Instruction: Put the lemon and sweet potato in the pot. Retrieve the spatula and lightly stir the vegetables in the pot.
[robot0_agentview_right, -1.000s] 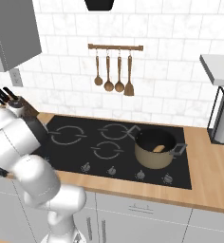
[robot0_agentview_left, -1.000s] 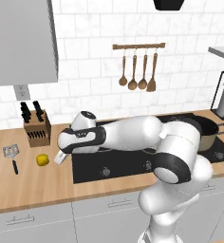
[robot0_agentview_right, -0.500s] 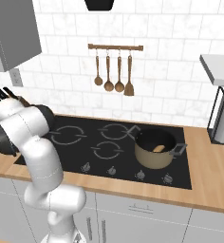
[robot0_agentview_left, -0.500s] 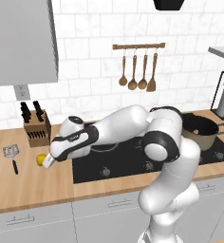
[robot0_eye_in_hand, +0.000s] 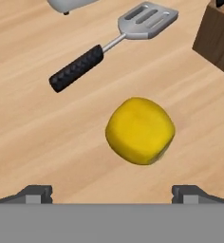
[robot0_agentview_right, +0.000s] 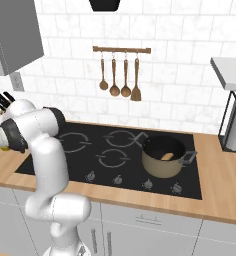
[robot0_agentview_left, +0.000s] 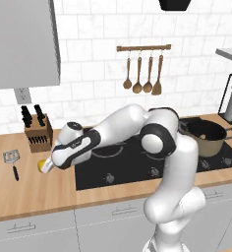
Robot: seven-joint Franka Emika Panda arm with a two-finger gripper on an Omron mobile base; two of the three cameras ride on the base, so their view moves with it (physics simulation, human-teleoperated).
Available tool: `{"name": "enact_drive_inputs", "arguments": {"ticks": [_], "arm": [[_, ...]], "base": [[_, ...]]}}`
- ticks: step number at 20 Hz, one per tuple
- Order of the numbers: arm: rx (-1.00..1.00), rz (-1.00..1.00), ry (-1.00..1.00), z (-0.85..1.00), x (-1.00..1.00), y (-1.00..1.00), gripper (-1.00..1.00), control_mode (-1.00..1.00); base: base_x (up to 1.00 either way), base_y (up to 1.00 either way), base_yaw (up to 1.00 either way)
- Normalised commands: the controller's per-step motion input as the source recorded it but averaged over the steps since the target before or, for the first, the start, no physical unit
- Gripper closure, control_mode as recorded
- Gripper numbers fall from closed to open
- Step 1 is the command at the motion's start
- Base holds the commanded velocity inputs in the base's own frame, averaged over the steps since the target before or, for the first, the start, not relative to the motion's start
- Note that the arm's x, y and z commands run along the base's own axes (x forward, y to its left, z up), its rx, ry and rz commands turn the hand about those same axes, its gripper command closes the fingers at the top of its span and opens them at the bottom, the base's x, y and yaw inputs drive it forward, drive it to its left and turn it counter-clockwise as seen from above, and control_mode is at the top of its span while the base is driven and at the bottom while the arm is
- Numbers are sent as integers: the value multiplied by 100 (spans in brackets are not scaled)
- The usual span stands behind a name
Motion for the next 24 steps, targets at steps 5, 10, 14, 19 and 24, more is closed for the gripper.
{"name": "enact_drive_inputs", "arguments": {"ticks": [5,10,14,19,24], "arm": [[0,-4,0,-14,42,30,-100,-100],[0,-6,0,-14,11,34,-100,-100],[0,-8,0,-12,-1,6,-100,-100],[0,-10,0,-25,0,-8,-100,-100],[0,-8,0,-25,-1,-15,100,-100]], "base": [[0,0,0],[0,0,0],[0,0,0],[0,0,0],[0,0,0]]}}
